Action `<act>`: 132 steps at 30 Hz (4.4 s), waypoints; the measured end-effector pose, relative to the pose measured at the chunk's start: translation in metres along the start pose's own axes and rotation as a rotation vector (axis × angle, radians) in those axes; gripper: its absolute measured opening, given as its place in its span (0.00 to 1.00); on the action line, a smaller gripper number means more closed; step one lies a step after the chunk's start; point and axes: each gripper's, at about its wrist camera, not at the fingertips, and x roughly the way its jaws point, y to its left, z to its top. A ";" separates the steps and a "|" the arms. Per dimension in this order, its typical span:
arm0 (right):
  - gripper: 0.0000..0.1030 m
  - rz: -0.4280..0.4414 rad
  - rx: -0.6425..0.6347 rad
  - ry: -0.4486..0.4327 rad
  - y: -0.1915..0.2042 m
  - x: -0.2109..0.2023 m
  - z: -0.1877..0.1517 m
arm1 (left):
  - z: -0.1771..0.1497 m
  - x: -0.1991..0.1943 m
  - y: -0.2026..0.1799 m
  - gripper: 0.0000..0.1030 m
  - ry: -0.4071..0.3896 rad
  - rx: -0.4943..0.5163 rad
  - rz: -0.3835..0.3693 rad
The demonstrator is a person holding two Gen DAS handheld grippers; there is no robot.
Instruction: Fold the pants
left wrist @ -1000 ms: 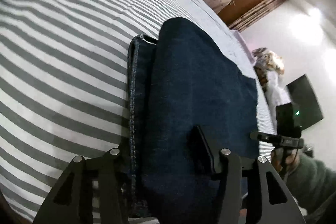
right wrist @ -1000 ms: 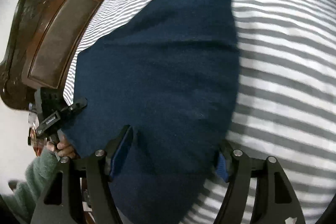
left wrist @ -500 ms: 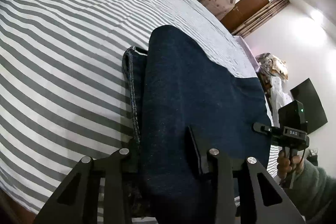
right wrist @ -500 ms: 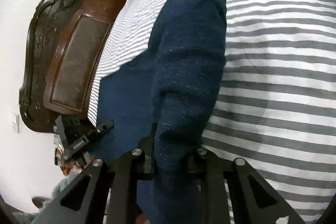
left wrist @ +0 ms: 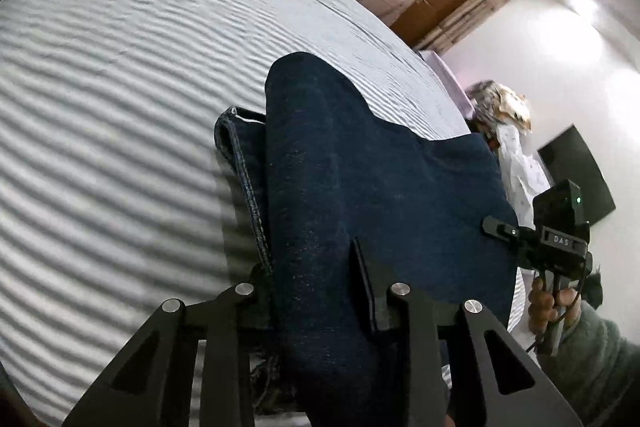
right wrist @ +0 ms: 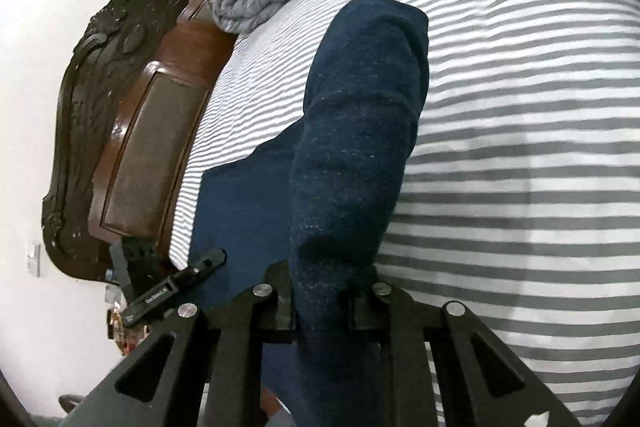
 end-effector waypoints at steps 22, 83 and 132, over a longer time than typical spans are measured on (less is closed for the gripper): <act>0.17 -0.180 0.033 -0.160 -0.179 -0.125 0.113 | 0.072 0.191 -0.170 0.29 0.062 0.176 0.066; 0.99 -0.781 -0.296 -0.385 0.011 -0.198 -0.115 | -0.105 0.062 -0.314 0.71 -0.095 0.335 0.595; 0.99 -0.770 -0.275 -0.325 0.000 -0.183 -0.116 | -0.111 0.059 -0.308 0.71 -0.093 0.308 0.620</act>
